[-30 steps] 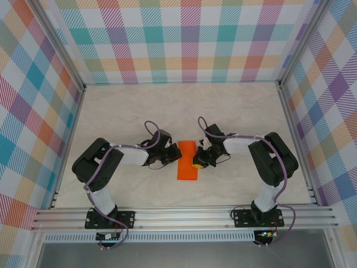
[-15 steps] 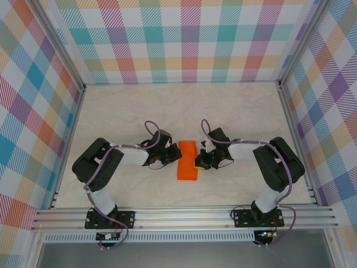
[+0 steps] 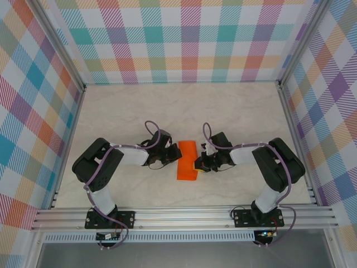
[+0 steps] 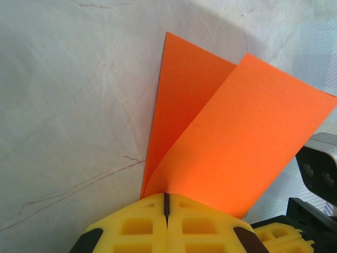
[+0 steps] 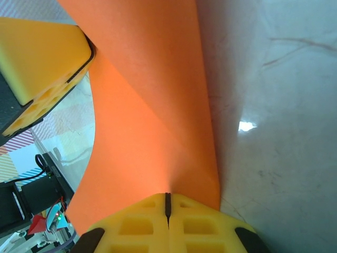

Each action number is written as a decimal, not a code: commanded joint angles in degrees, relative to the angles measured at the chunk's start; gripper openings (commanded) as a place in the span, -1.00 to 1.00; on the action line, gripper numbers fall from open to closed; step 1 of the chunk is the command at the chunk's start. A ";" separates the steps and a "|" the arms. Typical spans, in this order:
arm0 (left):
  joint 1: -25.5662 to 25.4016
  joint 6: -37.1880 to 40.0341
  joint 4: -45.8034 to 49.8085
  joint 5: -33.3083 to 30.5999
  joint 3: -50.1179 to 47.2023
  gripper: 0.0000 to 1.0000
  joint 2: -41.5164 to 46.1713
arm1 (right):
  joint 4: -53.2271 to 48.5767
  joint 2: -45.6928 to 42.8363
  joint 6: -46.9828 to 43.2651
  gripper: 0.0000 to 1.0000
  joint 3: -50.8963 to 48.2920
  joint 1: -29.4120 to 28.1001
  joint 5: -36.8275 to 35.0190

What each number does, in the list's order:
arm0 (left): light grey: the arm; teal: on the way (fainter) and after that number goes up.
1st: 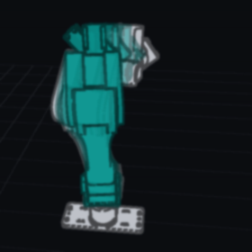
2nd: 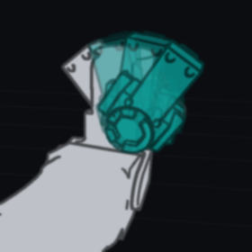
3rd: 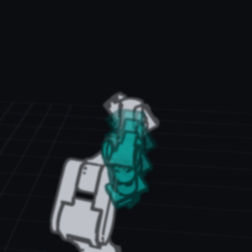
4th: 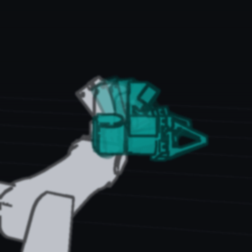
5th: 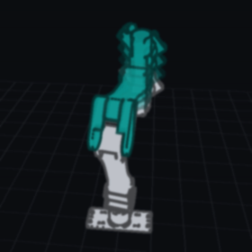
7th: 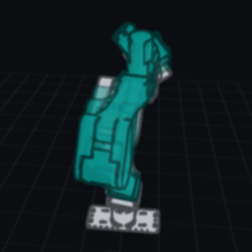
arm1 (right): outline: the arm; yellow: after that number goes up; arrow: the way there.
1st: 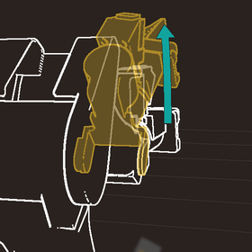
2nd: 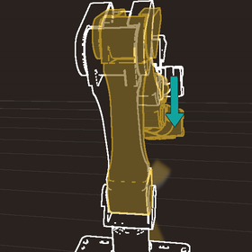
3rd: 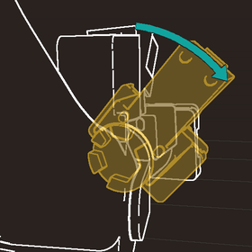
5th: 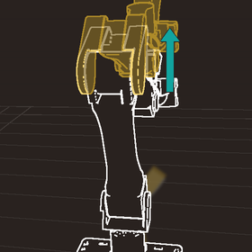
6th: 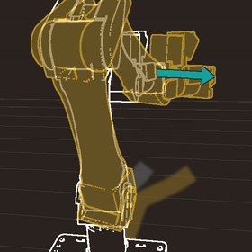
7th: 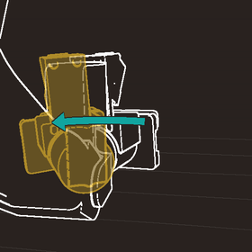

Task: Fold a paper plane with a square sheet of paper (pick it up from the middle)
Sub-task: Fold the square sheet of paper in half at the center of the table.

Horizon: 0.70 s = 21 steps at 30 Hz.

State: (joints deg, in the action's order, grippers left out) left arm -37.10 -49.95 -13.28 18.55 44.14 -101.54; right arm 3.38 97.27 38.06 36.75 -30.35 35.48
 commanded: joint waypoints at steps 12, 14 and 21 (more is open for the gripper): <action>-1.04 1.36 6.77 -1.57 -0.81 -1.00 -2.53 | 5.67 -8.15 1.80 -0.91 -5.94 -0.49 3.71; -0.99 1.43 6.69 -1.50 -0.78 -1.00 -2.50 | 7.17 -7.02 2.44 -0.91 -5.94 -0.89 4.52; -1.04 1.35 6.76 -1.41 -0.70 -1.00 -2.47 | 8.64 -1.42 1.44 -0.93 -7.08 -1.51 2.76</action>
State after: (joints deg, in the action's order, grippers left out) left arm -37.10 -49.84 -13.28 18.55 44.14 -101.54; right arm 10.57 93.62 40.16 31.33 -31.55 38.13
